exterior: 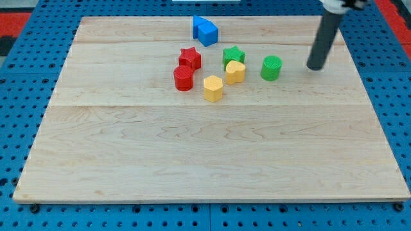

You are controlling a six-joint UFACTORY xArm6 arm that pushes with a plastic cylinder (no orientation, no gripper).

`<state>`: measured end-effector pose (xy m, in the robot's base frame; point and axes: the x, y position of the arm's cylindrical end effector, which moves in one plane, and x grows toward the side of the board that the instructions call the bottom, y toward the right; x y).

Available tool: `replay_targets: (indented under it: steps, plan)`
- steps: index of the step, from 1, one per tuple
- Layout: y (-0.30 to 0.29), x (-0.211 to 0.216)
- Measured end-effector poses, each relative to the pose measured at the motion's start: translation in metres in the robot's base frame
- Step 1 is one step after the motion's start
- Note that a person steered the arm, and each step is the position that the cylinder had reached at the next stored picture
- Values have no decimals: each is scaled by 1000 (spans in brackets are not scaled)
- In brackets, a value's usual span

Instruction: Push the yellow heart along with the green star to the top

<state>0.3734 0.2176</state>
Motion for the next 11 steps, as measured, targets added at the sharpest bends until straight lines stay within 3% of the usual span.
replay_targets:
  steps: [2,3,5,11]
  plan:
    - [-24,77]
    - [-68,78]
    - [-125,69]
    - [-151,2]
